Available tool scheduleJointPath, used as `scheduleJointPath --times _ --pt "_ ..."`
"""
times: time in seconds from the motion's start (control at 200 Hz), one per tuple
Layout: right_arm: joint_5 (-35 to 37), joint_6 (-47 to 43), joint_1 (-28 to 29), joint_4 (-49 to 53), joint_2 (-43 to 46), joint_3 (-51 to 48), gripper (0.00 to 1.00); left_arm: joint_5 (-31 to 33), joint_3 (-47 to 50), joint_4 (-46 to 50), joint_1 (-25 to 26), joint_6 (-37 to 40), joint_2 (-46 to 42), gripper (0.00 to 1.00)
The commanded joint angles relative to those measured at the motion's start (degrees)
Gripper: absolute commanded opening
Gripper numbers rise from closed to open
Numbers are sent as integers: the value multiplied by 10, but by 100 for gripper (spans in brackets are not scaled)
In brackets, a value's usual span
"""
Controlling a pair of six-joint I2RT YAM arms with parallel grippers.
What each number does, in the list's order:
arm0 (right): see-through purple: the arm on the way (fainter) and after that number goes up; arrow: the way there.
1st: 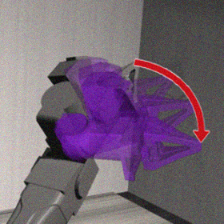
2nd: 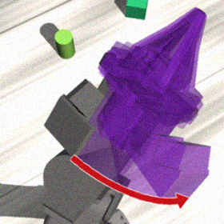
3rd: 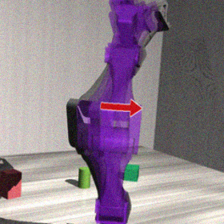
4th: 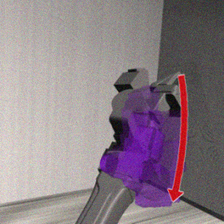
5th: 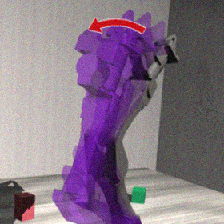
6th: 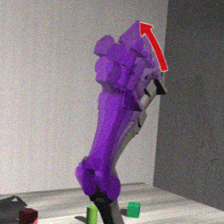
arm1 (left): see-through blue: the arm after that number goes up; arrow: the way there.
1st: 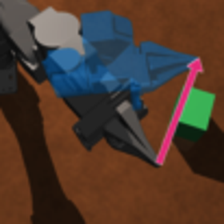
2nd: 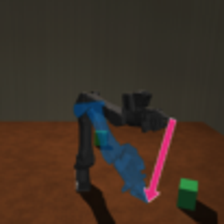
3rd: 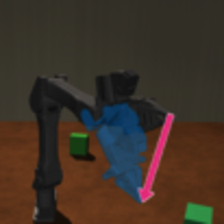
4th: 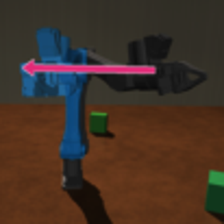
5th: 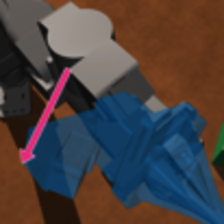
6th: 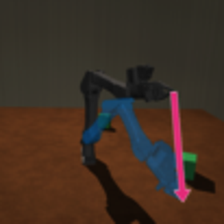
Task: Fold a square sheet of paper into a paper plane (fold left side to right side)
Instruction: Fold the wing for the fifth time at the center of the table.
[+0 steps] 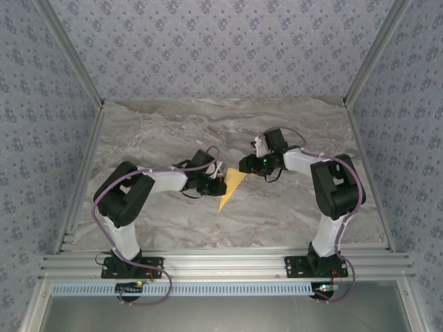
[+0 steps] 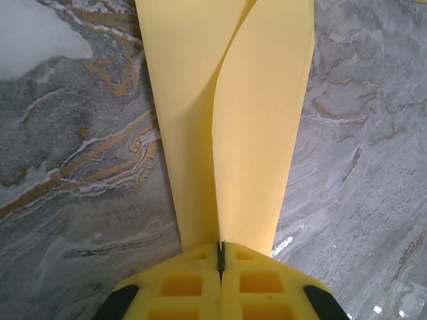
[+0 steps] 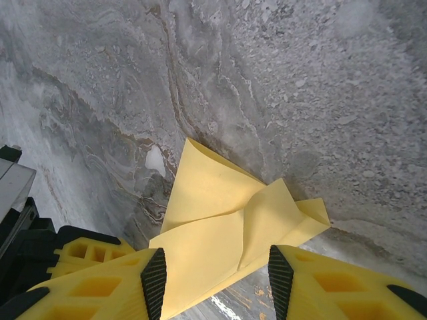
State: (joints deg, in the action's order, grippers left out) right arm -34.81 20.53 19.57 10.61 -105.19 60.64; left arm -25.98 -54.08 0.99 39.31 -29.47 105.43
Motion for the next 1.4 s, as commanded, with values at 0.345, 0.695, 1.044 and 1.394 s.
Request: scheduleJointPath --times 0.345,0.695,1.044,1.394 --pt "37 -2 24 49 -21 47 49 5 -3 17 -2 4 7 4" --pt "19 10 49 22 6 14 48 15 -16 37 2 9 17 4" --pt "41 7 59 24 -7 8 48 24 -23 50 5 12 20 4" --pt "96 -23 51 71 -21 22 48 29 -26 57 5 11 27 3"
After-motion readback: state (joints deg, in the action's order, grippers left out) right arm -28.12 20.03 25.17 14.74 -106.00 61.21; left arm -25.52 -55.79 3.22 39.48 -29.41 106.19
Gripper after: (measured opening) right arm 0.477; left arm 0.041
